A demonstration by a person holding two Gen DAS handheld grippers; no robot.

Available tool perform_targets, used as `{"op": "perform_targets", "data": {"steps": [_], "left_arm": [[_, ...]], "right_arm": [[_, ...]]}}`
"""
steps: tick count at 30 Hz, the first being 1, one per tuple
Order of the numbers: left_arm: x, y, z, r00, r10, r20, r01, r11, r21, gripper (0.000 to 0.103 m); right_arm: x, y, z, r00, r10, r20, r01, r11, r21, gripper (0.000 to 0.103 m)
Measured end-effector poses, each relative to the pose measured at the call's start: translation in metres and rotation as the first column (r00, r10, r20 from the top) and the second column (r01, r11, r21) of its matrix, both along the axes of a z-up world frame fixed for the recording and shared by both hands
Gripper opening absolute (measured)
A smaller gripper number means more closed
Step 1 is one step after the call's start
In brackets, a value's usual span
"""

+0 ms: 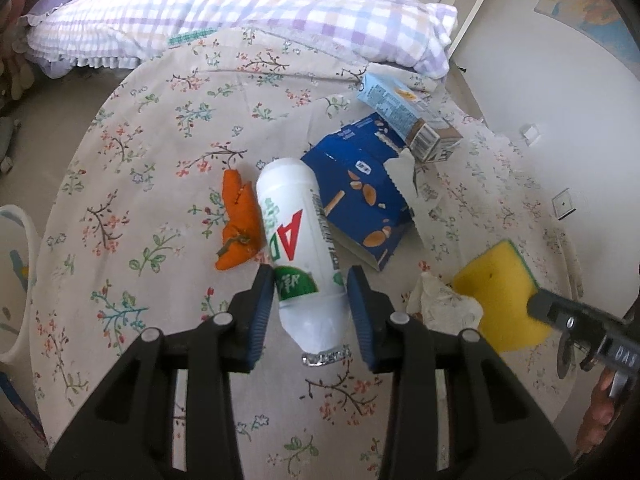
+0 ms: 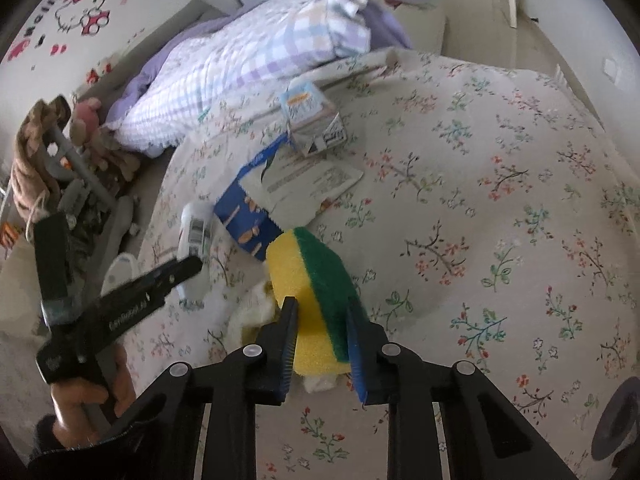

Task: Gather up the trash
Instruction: 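Lift the white AD bottle and sponge and carry them toward the wastebasket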

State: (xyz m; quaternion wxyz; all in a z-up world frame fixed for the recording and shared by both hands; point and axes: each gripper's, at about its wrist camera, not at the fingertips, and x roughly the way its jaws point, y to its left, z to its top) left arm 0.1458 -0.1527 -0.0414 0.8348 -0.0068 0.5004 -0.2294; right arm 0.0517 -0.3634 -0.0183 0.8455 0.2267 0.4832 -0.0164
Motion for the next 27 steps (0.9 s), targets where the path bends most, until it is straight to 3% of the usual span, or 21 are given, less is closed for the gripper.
{"op": "perform_targets", "data": {"steps": [11,27], "left_arm": [[-0.011,0.023,0.022,1.0,-0.008,0.019,0.009,0.999,-0.043,0.039],[-0.025,0.08,0.044,0.999,0.027,0.041,-0.024,0.998,-0.066,0.039]], "right_arm": [[-0.008,-0.004,0.03,0.996,-0.043,0.077,0.039,0.998,0.043,0.023],[0.008,0.05,0.051,0.99,0.033,0.134,-0.043,0.996,0.076,0.023]]}}
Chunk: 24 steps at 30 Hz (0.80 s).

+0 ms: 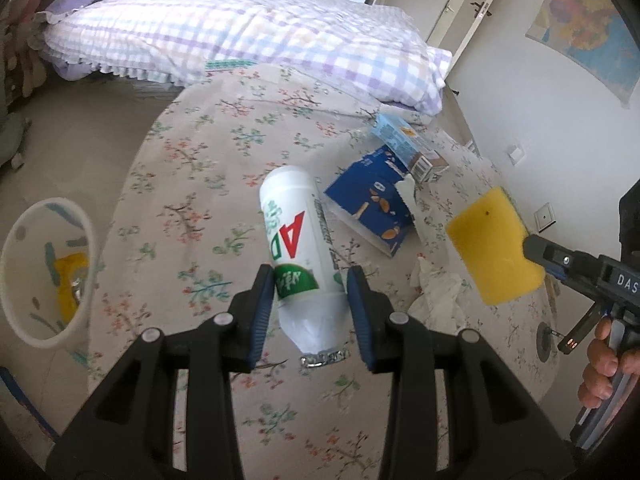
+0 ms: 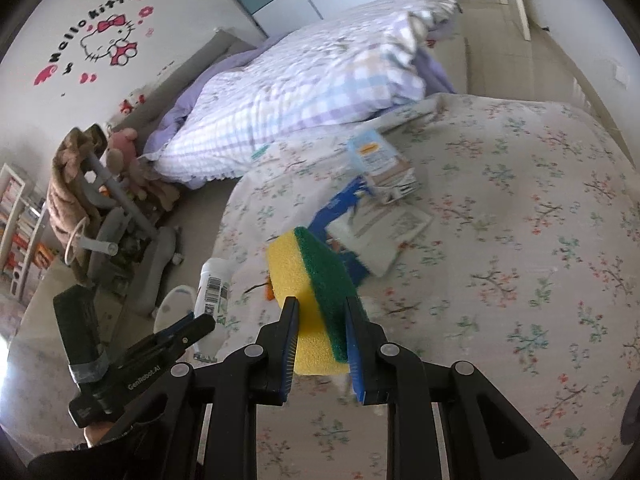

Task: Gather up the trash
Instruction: 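Lift the white AD bottle and sponge and carry them toward the wastebasket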

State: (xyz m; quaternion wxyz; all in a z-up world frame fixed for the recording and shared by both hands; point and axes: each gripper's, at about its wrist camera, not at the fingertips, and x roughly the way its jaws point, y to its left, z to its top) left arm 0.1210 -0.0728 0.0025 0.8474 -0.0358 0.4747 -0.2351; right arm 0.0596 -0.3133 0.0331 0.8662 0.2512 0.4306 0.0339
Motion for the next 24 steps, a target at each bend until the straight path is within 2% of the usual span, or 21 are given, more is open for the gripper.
{"op": "perform_targets", "data": {"steps": [13,24], "left_arm": [[0.003,0.081,0.009,0.993,0.114,0.022,-0.114,0.993,0.019,0.039],[0.019,0.15,0.004,0.972,0.235,0.019,-0.236,0.971,0.037,0.039]], "right_arm": [[0.037,0.089,0.006,0.99,0.137,0.022,-0.137,0.991,0.003,0.023],[0.071,0.166,-0.001,0.968,0.248,0.031,-0.249,0.968,0.018,0.023]]}}
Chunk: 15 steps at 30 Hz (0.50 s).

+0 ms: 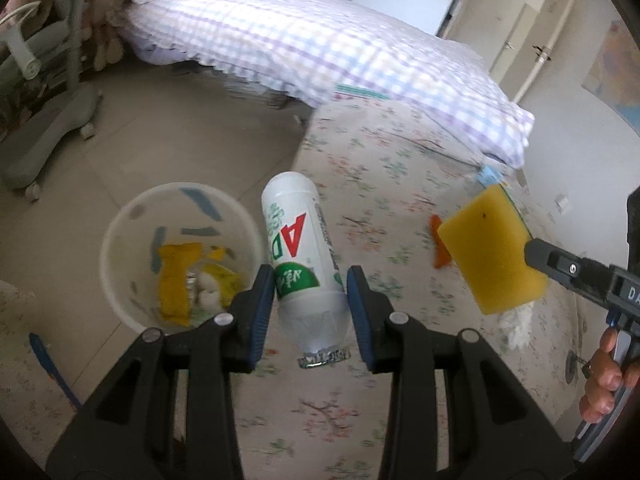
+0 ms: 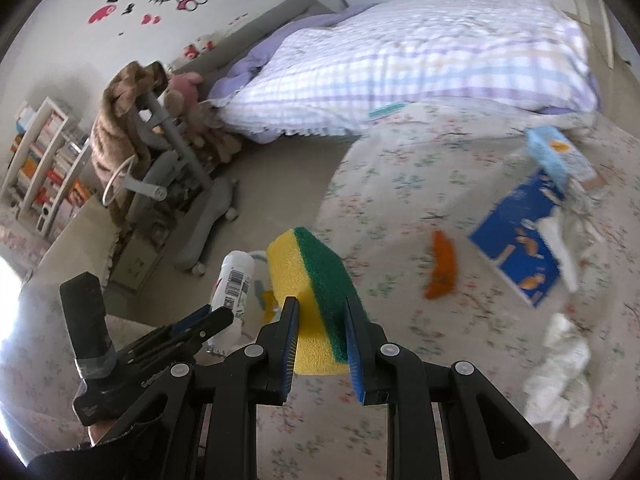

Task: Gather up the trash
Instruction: 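Lift the white AD bottle and sponge and carry them toward the wastebasket, then release the bottle with the left tool while the right tool drops the sponge into the wastebasket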

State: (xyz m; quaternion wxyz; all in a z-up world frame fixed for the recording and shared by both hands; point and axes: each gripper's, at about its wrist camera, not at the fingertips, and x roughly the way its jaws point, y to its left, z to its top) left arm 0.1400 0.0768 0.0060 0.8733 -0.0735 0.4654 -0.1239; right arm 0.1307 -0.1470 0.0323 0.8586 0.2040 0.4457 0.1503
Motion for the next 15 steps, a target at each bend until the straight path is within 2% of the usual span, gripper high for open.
{"op": "perform_targets", "data": {"steps": [8,15], "left_arm": [[0.016,0.049,-0.02,0.993,0.114,-0.036,-0.113,0.993,0.021,0.039],[0.033,0.076,-0.049,0.978,0.178,-0.107,-0.175,0.984,0.038,0.039]], "right_arm": [[0.026,0.05,-0.018,0.997,0.074,-0.021,-0.075,0.997,-0.013,0.023],[0.049,0.085,-0.042,0.991,0.123,-0.05,-0.124,0.992,-0.009,0.023]]}}
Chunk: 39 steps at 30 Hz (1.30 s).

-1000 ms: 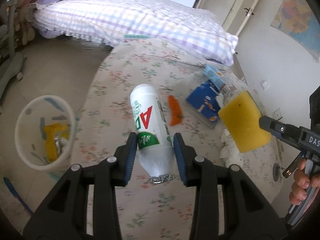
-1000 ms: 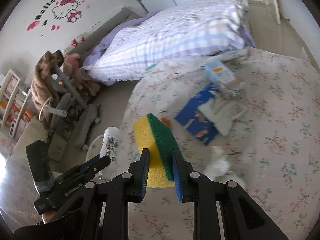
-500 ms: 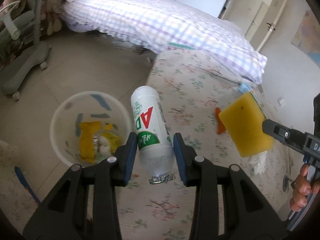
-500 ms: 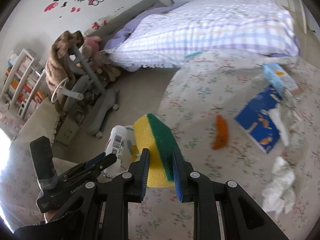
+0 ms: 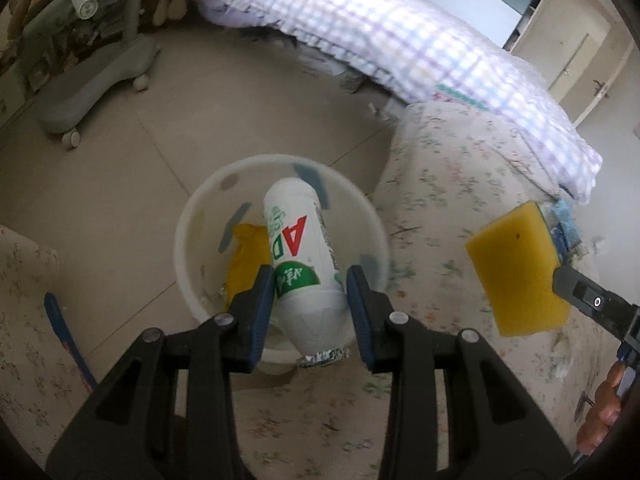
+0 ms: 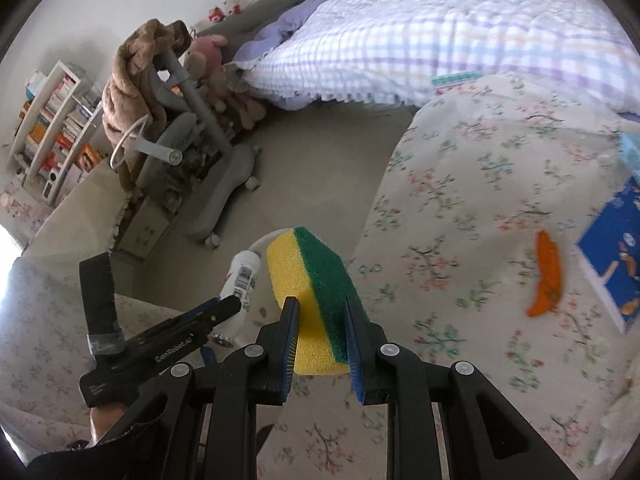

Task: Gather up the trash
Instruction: 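Release the bottle with the left tool while the right tool drops the sponge into the wastebasket, then grasp the white crumpled plastic with the right tool while the left tool approaches the orange item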

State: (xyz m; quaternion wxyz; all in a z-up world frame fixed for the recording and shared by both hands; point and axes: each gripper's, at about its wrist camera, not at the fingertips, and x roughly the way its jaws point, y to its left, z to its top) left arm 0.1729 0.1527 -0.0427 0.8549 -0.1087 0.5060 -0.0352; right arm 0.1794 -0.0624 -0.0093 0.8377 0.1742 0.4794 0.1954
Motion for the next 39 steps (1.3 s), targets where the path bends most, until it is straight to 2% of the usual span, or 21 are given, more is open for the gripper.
{"op": "perform_targets", "data": {"steps": [7,16,17,19,20,21,25,31,34,35,36,37,39], "left_arm": [[0.006,0.012,-0.015,0.999,0.003,-0.036,-0.003,1.0,0.005,0.037],[0.01,0.024,-0.012,0.998,0.054,-0.019,-0.054,0.998,-0.028,0.037],[0.011,0.026,-0.012,0.998,0.063,-0.03,-0.063,0.998,-0.026,0.042],[0.008,0.029,-0.009,0.996,0.081,-0.027,-0.082,0.997,-0.009,0.064],[0.006,0.031,-0.006,0.995,0.098,-0.018,-0.097,0.995,0.017,0.086],[0.003,0.033,-0.004,0.992,0.122,-0.011,-0.121,0.991,0.06,0.098],[-0.006,0.043,0.003,0.988,0.151,0.003,-0.15,0.98,0.128,0.099],[-0.014,0.052,0.008,0.986,0.168,-0.005,-0.166,0.979,0.117,0.099],[-0.019,0.05,0.01,0.988,0.151,0.005,-0.151,0.981,0.124,0.099],[-0.019,0.049,0.01,0.989,0.145,0.001,-0.144,0.981,0.13,0.099],[-0.02,0.048,0.01,0.99,0.141,-0.004,-0.139,0.981,0.133,0.1],[-0.022,0.047,0.01,0.991,0.135,-0.009,-0.133,0.982,0.132,0.1],[-0.025,0.045,0.011,0.992,0.127,-0.01,-0.124,0.984,0.128,0.101]], "right_arm": [[0.012,0.017,-0.015,1.0,0.014,-0.023,-0.014,1.0,-0.006,0.023],[0.013,0.021,-0.018,1.0,0.013,-0.021,-0.013,1.0,-0.014,0.023],[0.012,0.022,-0.017,1.0,0.015,-0.019,-0.015,1.0,-0.016,0.023],[0.011,0.023,-0.016,1.0,0.018,-0.013,-0.019,1.0,-0.017,0.023],[0.011,0.025,-0.016,1.0,0.022,-0.011,-0.022,1.0,-0.02,0.023],[0.011,0.026,-0.016,1.0,0.025,-0.01,-0.025,0.999,-0.023,0.023],[0.014,0.037,-0.019,0.999,0.047,-0.012,-0.047,0.999,-0.006,0.023],[0.022,0.058,-0.032,0.997,0.072,-0.016,-0.072,0.997,-0.001,0.023],[0.023,0.058,-0.033,0.998,0.07,-0.004,-0.069,0.997,0.031,0.027],[0.024,0.057,-0.032,0.998,0.07,-0.005,-0.07,0.997,0.044,0.038],[0.023,0.056,-0.032,0.997,0.071,-0.009,-0.07,0.996,0.046,0.059],[0.022,0.054,-0.03,0.998,0.069,-0.006,-0.069,0.997,0.045,0.064],[0.016,0.05,-0.023,0.998,0.059,0.008,-0.059,0.998,0.015,0.064]]}}
